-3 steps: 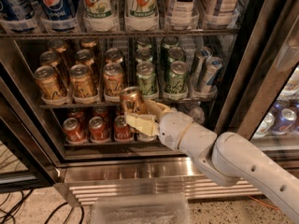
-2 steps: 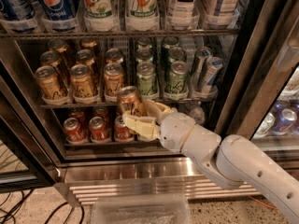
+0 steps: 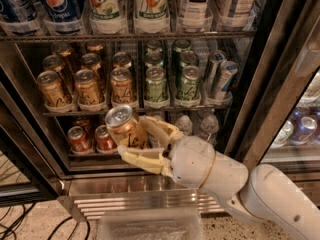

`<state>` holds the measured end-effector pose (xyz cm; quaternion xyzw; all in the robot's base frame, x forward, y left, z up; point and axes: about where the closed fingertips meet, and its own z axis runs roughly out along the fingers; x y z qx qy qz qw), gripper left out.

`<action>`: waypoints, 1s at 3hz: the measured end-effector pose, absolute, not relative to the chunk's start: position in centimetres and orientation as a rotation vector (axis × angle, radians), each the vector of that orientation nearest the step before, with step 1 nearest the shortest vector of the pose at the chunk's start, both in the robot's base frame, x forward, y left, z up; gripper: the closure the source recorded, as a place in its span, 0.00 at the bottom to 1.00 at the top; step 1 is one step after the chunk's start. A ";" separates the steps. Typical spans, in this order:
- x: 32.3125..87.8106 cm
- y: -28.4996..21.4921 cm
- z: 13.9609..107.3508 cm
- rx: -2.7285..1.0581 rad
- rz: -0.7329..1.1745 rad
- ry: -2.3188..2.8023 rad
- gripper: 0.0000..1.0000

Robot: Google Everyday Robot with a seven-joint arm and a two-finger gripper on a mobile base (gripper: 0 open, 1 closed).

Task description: Pick orange can from middle shelf of fridge

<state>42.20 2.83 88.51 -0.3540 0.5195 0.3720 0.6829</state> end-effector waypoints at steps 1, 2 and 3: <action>38.5 3.9 89.5 -0.838 0.937 1.089 1.00; 33.0 4.1 91.6 -0.862 0.998 1.025 1.00; 33.0 4.1 91.6 -0.862 0.998 1.025 1.00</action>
Offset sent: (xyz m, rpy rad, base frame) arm -0.1007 0.0224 0.0276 0.1093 -0.0184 0.2695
